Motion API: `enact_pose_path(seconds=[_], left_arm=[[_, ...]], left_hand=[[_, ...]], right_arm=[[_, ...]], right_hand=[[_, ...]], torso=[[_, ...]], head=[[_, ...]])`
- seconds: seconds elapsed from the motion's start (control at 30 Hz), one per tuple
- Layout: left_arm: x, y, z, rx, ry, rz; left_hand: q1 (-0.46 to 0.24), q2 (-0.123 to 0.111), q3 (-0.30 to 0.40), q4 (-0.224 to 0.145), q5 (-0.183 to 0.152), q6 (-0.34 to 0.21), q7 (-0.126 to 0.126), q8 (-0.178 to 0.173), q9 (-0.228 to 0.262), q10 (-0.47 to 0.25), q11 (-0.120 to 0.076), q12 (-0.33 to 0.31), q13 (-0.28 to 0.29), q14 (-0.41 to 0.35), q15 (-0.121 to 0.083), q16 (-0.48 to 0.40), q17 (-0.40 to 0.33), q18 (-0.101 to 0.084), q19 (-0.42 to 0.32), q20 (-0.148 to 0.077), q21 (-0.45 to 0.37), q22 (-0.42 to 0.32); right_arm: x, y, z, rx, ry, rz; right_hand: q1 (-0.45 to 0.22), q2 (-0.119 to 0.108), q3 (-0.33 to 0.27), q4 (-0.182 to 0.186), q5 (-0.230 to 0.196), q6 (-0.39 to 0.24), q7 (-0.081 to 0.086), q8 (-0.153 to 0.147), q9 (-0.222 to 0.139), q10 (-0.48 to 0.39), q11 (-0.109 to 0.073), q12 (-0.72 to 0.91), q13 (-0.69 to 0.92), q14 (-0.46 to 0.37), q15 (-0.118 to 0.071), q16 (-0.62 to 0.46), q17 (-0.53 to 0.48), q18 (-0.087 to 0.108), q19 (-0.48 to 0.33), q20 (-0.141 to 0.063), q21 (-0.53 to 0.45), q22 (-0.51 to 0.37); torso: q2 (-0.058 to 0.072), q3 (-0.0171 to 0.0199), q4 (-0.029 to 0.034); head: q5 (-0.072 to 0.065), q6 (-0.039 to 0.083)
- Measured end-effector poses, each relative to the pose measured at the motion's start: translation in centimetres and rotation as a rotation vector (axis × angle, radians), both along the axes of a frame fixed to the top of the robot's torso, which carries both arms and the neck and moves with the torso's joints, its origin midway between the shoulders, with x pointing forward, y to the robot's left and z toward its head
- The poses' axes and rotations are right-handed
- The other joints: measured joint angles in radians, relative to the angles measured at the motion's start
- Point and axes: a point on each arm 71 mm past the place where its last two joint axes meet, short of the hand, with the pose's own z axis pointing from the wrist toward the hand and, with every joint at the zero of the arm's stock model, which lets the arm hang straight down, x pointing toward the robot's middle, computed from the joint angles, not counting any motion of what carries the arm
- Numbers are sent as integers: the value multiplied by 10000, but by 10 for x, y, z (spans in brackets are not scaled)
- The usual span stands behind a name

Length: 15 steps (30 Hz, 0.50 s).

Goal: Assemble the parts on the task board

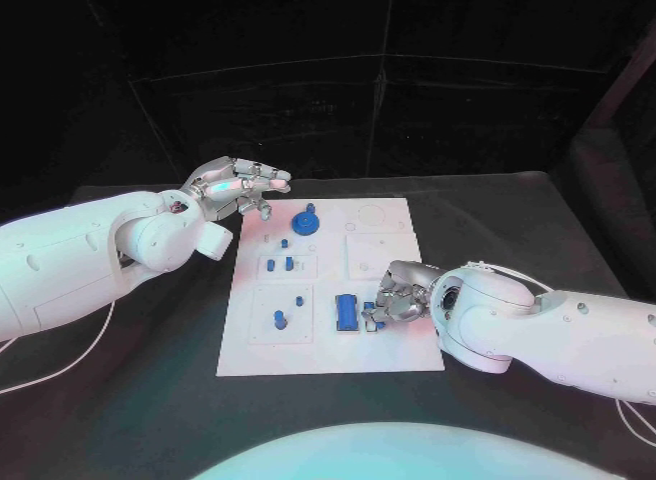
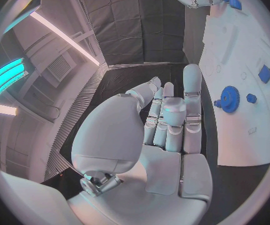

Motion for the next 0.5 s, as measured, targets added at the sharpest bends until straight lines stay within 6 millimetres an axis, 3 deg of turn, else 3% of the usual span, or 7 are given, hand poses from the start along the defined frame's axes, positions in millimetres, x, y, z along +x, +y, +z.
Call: enact_pose_path(seconds=[0.17,0.33,0.5], left_arm=[[0,0,0,9,7,-7],[0,0,0,17,17,-12],[0,0,0,23,23,-17]], left_hand=[[0,0,0,0,0,0,0,0,0,0,0,0,0,0,0,0,1,0,0,0,0,0],[0,0,0,0,0,0,0,0,1,0,0,0,1,0,0,0,1,0,0,0,0,1],[0,0,0,0,0,0,0,40,1,0,0,0,-8,0,0,0,1,0,0,0,0,0]], right_arm=[[-1,0,0,-11,9,19],[-1,-1,0,-27,-16,32],[-1,-1,1,-21,-52,21]], right_hand=[[-406,49,-189,40,-191,34,33,13,29,32,-32,0,7,0,0,0,0,-1,0,0,36,-1],[-979,152,-511,38,-1012,34,33,13,75,32,-32,40,24,0,0,0,0,-1,0,0,36,-1],[-1368,196,-848,43,-2116,34,33,13,133,32,-32,40,40,0,0,0,-1,0,-1,0,36,-1]], torso=[[0,1,-2],[0,1,-2],[0,1,-2]], head=[[1,-1],[4,6],[6,16]])
